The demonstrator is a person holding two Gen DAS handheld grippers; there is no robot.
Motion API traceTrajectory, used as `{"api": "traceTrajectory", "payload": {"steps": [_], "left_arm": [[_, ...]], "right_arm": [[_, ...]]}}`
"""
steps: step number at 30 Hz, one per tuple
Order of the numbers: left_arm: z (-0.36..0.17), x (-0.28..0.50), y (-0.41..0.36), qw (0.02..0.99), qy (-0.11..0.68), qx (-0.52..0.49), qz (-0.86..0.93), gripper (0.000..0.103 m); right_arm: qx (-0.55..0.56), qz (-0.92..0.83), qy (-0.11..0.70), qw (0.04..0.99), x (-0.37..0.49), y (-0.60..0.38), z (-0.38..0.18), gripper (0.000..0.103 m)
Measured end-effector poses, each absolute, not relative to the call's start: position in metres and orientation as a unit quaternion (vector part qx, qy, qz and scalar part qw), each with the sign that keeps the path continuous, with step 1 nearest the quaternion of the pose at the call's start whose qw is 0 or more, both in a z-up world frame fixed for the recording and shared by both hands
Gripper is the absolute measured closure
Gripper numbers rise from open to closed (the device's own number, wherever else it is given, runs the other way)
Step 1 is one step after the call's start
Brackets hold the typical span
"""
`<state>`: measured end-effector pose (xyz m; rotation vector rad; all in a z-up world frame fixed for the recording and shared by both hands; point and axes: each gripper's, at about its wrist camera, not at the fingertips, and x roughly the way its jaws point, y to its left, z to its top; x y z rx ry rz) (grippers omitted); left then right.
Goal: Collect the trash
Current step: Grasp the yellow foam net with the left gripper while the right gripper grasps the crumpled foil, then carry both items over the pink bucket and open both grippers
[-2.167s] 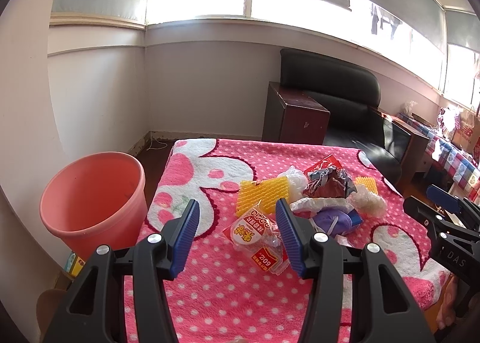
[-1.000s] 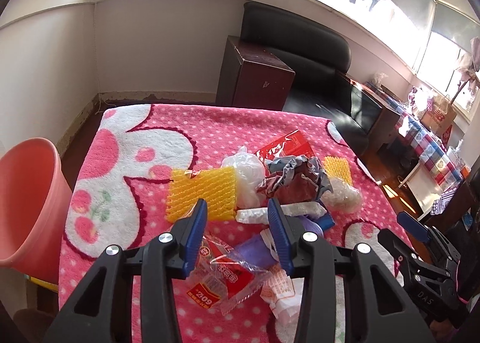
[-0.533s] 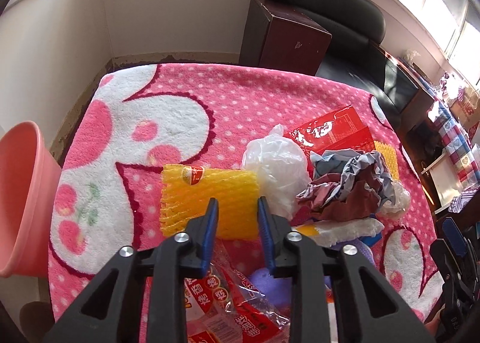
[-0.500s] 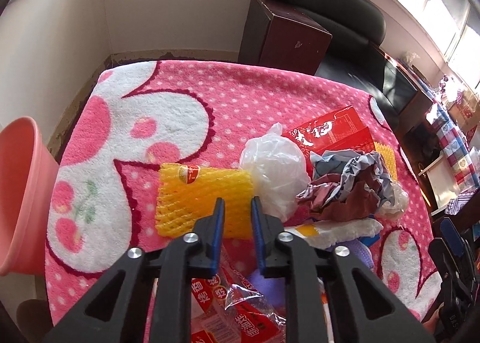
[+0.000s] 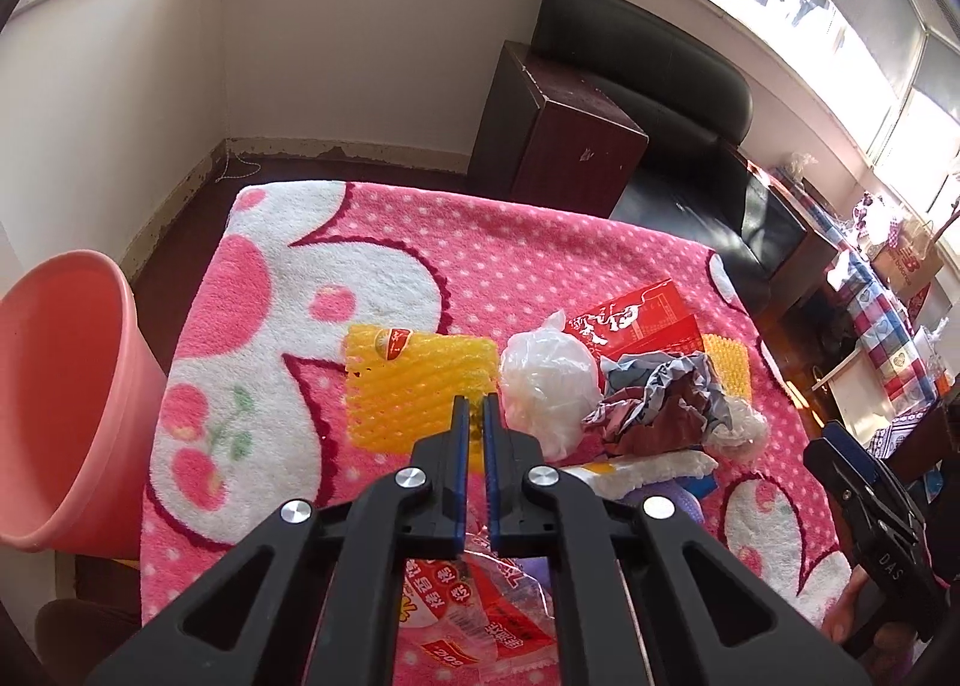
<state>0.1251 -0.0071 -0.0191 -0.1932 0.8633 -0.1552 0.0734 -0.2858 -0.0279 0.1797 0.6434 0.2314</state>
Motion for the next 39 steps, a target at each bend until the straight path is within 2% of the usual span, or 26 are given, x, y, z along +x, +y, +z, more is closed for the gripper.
{"api": "traceTrajectory", "payload": {"steps": [6,8,11,15,19,25,39], "left_arm": [[-0.004,0.110,0.004,0.904,0.405,-0.106,-0.089,0.099],[0.002,0.106,0.008,0.905,0.400,-0.108,-0.094,0.099],[0.009,0.101,0.013,0.908,0.392,-0.111,-0.101,0.099],[0.016,0.100,0.018,0.910,0.383,-0.117,-0.112,0.099],[0.020,0.099,0.022,0.911,0.375,-0.122,-0.119,0.099],[0.026,0.094,0.030,0.915,0.361,-0.130,-0.124,0.099],[0.047,0.070,0.076,0.937,0.299,-0.149,-0.100,0.099]], "right_arm": [[0.089,0.162,0.320,0.929,0.091,-0.256,-0.025,0.038],[0.095,0.173,0.327,0.924,0.099,-0.249,-0.025,0.048],[0.108,0.181,0.340,0.917,0.112,-0.244,-0.028,0.057],[0.124,0.181,0.363,0.906,0.127,-0.241,-0.038,0.063],[0.126,0.188,0.383,0.896,0.134,-0.234,-0.043,0.086],[0.114,0.181,0.379,0.900,0.129,-0.228,-0.034,0.095],[0.067,0.199,0.300,0.931,0.111,-0.191,0.033,0.097]]}}
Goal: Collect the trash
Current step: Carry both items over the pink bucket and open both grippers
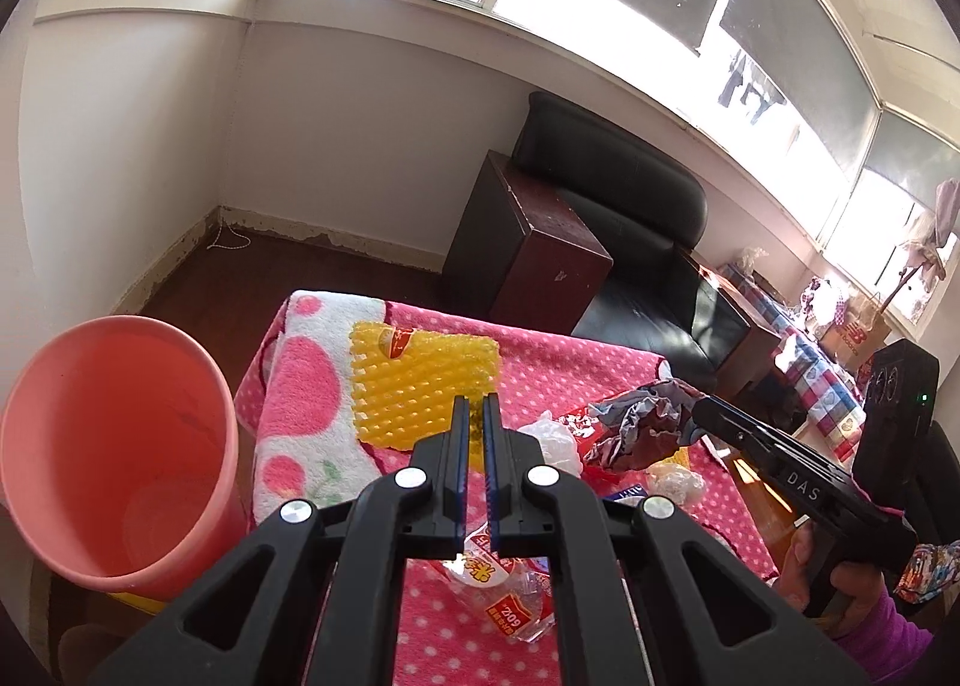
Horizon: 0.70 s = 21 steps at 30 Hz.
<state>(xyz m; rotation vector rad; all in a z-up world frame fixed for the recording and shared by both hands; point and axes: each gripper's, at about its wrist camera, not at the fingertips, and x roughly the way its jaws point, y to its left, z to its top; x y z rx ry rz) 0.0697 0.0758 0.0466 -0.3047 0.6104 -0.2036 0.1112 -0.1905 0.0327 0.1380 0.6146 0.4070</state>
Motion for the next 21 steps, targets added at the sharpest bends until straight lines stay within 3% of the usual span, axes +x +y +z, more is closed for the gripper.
{"api": "traceTrajectory", "payload": {"steps": [10,21], "left_arm": [[0.036,0.038,0.155,0.940,0.281,-0.192,-0.016,0.099],[-0.009,0.023,0.221,0.923,0.310,-0.217,0.065,0.099]], "right_arm": [[0.026,0.300,0.282,0.911,0.120,-0.084,0.056,0.098],[-0.052,0.385,0.297,0.872,0.109,0.040,0.040,0.097]]}}
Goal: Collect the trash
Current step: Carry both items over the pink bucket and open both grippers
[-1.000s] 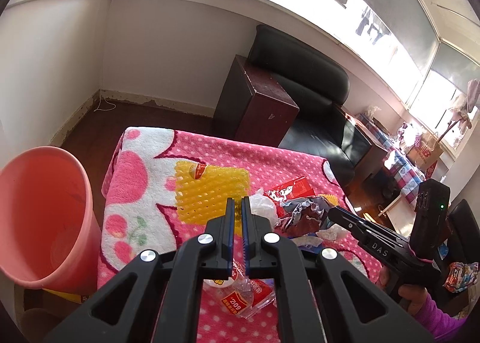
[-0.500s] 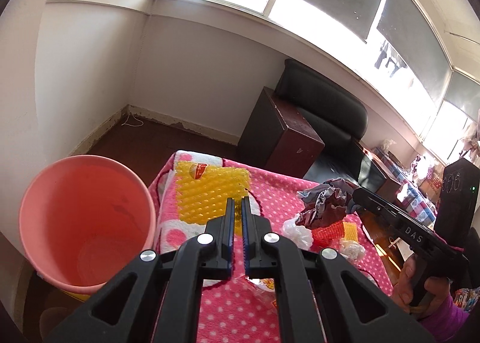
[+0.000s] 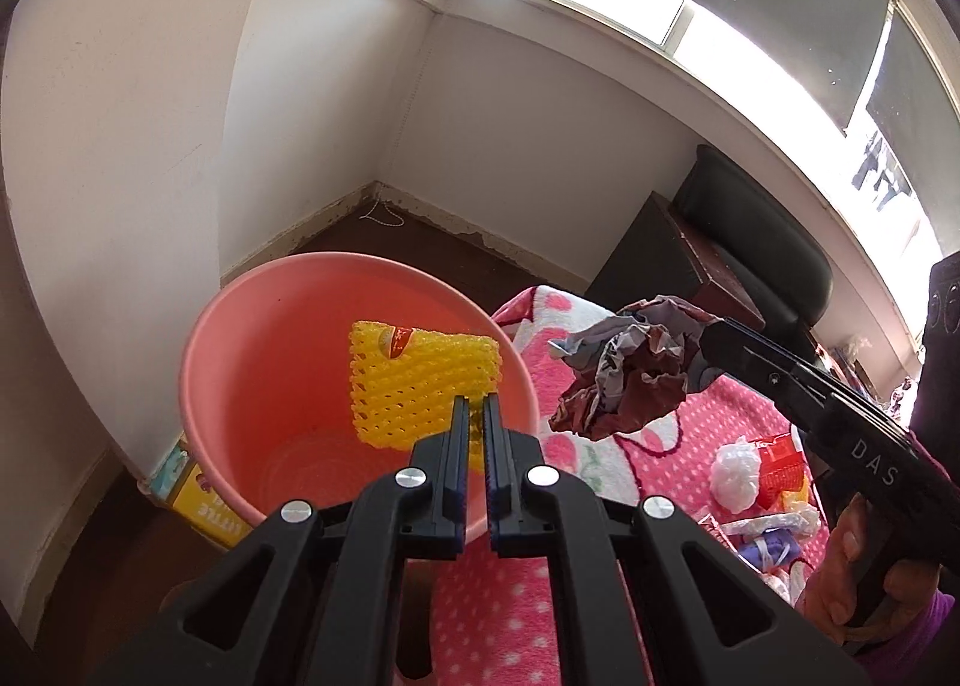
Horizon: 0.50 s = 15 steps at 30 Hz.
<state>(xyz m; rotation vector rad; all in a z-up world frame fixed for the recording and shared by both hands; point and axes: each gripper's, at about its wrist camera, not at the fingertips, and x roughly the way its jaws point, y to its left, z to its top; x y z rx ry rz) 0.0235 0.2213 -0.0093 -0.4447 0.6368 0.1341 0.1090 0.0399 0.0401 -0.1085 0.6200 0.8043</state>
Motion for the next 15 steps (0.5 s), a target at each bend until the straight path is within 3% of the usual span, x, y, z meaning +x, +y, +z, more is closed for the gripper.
{"api": "traceTrajectory", "payload": {"steps": [15], "left_arm": [[-0.048,0.034,0.239,0.906,0.352,-0.209,0.103,0.099]], "right_arm": [[-0.102,0.386,0.362,0.842,0.117,0.106,-0.013,0.097]]}}
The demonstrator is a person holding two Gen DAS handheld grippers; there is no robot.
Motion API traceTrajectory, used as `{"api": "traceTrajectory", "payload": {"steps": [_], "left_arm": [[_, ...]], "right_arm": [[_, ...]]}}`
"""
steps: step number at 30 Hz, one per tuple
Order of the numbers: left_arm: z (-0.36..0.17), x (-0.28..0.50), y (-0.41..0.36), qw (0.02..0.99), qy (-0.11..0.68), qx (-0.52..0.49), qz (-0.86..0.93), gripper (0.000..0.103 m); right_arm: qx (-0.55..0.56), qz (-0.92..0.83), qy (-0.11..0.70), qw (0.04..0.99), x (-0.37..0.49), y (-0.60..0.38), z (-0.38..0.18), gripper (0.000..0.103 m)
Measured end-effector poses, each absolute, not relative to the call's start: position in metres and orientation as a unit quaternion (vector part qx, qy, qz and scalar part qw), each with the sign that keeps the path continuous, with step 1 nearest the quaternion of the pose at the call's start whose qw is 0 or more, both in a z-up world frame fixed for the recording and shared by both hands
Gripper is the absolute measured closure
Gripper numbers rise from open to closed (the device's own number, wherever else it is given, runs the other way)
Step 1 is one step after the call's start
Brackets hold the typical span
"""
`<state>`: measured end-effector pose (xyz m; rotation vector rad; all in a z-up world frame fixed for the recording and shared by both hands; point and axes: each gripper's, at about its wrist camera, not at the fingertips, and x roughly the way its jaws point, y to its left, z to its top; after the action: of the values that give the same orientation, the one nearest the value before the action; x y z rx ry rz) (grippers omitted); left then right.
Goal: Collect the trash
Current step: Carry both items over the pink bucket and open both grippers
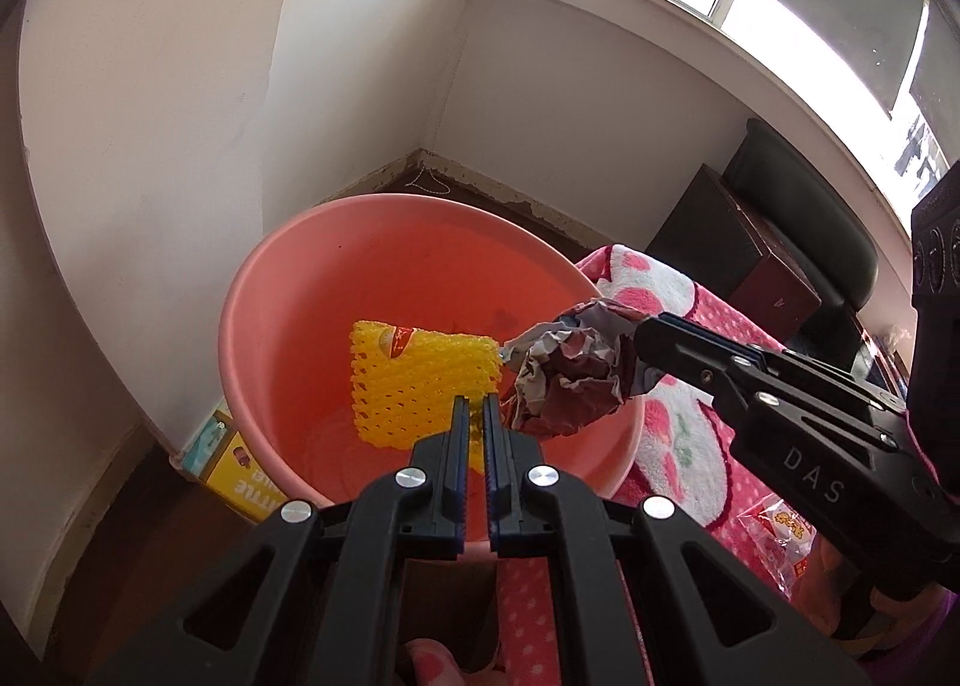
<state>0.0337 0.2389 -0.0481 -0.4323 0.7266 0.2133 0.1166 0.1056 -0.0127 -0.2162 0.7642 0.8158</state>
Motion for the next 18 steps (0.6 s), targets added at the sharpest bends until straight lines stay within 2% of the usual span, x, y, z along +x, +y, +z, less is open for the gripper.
{"api": "traceTrajectory", "payload": {"steps": [15,18], "left_arm": [[-0.062,0.039,0.239,0.894,0.381,-0.200,0.124,0.098],[-0.061,0.037,0.240,0.893,0.382,-0.202,0.130,0.094]], "right_arm": [[-0.107,0.380,0.402,0.826,0.115,0.107,-0.031,0.097],[-0.102,0.382,0.408,0.823,0.115,0.107,-0.031,0.097]]}}
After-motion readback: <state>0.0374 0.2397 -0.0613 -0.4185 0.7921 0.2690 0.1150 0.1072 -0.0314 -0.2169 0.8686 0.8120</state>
